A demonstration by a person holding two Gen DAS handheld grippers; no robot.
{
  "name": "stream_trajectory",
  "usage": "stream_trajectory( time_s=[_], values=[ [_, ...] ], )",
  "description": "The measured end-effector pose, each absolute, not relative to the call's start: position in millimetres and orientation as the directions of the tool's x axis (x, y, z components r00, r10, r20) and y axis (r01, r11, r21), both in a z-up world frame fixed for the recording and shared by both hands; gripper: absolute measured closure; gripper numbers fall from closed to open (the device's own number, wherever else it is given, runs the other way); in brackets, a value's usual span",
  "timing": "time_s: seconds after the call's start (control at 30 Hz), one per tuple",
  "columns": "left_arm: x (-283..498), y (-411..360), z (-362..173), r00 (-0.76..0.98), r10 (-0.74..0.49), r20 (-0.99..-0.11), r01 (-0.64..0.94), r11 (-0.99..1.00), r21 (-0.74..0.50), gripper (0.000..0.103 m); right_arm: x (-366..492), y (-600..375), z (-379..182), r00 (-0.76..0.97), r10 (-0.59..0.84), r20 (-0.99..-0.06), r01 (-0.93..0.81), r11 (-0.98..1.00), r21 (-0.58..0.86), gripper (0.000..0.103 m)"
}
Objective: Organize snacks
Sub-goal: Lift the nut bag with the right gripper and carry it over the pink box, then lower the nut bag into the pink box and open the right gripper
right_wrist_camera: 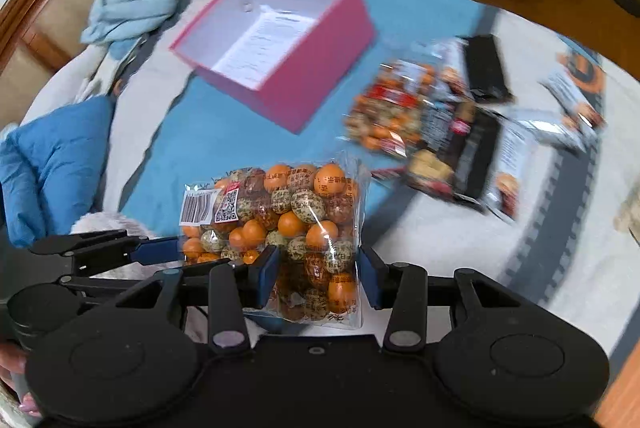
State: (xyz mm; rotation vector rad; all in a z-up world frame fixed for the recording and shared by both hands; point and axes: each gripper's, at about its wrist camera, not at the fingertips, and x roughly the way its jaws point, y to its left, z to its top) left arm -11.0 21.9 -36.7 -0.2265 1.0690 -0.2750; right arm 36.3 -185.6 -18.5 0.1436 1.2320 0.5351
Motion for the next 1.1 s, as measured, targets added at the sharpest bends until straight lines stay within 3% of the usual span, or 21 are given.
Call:
stream_trajectory(
  time_s=[0.5, 0.77, 1.0, 1.1],
  values=[
    [74.2, 137.0, 7.0, 0.535, -0.246, -0.808, 0.069, 0.966, -0.248, 0.054, 111.5, -80.3, 10.5, 0.304, 0.548, -0.779, -0.372, 0.821, 0.433, 0.054],
    [156.5, 163.1, -20.5, 0.626, -0.281, -0.728, 0.082, 0.952, -0.296, 0.054, 169.5, -63.8, -3.7, 0.457, 0.535, -0.711, -0.393, 0.838, 0.378, 0.056],
    [235.5, 154.1, -46.8, 0.593, -0.274, -0.758, 0.141, 0.961, -0.237, 0.054, 229.3, -63.8, -33.0, 0.47, 0.508, -0.722, -0.362, 0.857, 0.367, 0.056],
    [255.6, 153.0, -63.8, 0.574, -0.294, -0.764, 0.111, 0.953, -0.283, 0.054, 242.1, -59.0, -42.1, 0.477, 0.458, -0.75, -0.321, 0.885, 0.337, 0.057]
  ],
)
